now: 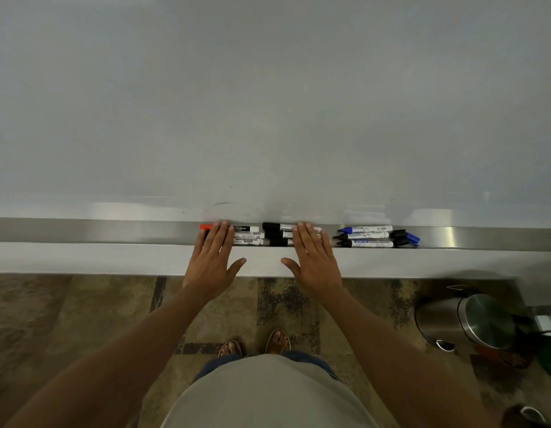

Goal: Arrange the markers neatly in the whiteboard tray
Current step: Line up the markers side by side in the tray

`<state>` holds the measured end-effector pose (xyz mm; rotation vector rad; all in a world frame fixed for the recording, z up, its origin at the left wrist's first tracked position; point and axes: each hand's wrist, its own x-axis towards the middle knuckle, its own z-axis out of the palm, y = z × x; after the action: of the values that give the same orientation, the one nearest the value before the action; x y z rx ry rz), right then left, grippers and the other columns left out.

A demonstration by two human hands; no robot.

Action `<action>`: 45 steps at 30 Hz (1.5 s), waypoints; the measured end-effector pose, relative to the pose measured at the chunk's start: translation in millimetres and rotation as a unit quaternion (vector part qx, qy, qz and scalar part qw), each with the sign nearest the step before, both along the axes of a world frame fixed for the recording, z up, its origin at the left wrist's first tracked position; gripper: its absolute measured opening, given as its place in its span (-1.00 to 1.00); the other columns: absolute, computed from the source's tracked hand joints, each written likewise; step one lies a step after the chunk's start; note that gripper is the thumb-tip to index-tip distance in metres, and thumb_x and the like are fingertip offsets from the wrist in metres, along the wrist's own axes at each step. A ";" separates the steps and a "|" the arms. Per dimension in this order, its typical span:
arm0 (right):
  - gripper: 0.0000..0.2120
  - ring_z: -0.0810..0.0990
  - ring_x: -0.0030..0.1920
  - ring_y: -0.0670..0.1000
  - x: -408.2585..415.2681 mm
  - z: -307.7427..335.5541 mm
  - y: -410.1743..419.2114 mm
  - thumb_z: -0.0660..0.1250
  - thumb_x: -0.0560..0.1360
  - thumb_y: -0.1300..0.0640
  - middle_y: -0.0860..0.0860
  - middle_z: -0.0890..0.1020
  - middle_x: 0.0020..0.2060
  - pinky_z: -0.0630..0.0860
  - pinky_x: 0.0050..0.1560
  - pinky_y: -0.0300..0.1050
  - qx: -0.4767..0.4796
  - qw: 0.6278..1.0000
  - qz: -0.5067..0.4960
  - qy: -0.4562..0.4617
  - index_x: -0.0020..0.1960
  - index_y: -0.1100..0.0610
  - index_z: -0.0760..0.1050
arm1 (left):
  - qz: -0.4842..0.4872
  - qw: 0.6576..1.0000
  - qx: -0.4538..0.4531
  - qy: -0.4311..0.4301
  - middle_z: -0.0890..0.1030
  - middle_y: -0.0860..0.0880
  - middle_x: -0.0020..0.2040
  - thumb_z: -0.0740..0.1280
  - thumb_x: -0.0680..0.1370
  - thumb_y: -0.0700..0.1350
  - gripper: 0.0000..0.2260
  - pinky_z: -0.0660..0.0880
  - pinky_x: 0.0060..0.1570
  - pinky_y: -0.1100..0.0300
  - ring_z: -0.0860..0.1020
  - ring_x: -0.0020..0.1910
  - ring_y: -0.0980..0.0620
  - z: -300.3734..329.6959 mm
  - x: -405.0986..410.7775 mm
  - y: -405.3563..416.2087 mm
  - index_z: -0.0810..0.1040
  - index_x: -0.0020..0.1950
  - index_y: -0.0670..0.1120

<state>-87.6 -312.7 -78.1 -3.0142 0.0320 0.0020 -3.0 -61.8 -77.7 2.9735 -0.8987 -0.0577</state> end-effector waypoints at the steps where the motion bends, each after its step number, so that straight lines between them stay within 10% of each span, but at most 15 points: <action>1: -0.29 -0.10 0.54 0.05 0.8 -1.6 1.3 -0.12 0.58 -0.30 0.10 0.06 0.54 -0.15 0.50 0.11 -0.006 1.000 0.002 0.003 0.54 0.14 -0.12 | -0.001 1.000 0.001 0.000 0.10 -0.15 0.55 -0.05 0.58 0.28 -0.31 -0.02 0.49 -0.12 -0.05 0.54 -0.07 -0.5 -0.7 -1.6 0.01 0.54 -0.15; 16: -0.29 -0.11 0.54 0.06 -0.3 -5.7 -8.1 -0.04 0.58 -0.29 0.09 0.01 0.54 -0.15 0.50 0.15 0.022 0.999 0.041 -0.022 0.54 0.10 -0.16 | -0.033 0.999 0.020 -0.021 0.11 -0.15 0.55 0.01 0.56 0.29 -0.32 -0.05 0.46 -0.23 -0.06 0.54 -0.12 -1.8 -6.1 -0.2 0.00 0.55 -0.09; 30: -0.39 0.26 0.44 0.20 6.5 11.0 -3.7 0.19 0.55 -0.20 0.19 0.38 0.37 0.03 0.45 0.34 0.032 0.998 -0.022 -0.041 0.45 0.14 0.24 | -0.045 0.999 -0.015 -0.012 0.28 -0.14 0.47 0.11 0.56 0.24 -0.40 0.04 0.43 -0.28 0.16 0.49 -0.14 15.2 3.8 -9.7 0.18 0.50 -0.07; 45: -0.41 0.22 0.45 0.19 7.2 15.4 16.2 0.33 0.50 -0.10 0.18 0.32 0.41 0.11 0.47 0.23 0.092 0.992 -0.070 -0.051 0.42 0.14 0.28 | 0.089 0.948 -0.302 0.053 0.41 -0.17 0.29 0.35 0.52 0.02 -0.60 0.41 0.23 -0.14 0.40 0.27 -0.17 16.0 6.8 -5.1 0.45 0.26 -0.19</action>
<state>-80.4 -296.6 -62.6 -2.8167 0.2200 -0.1542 3.9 -66.9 -61.7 2.4326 -0.5070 0.0525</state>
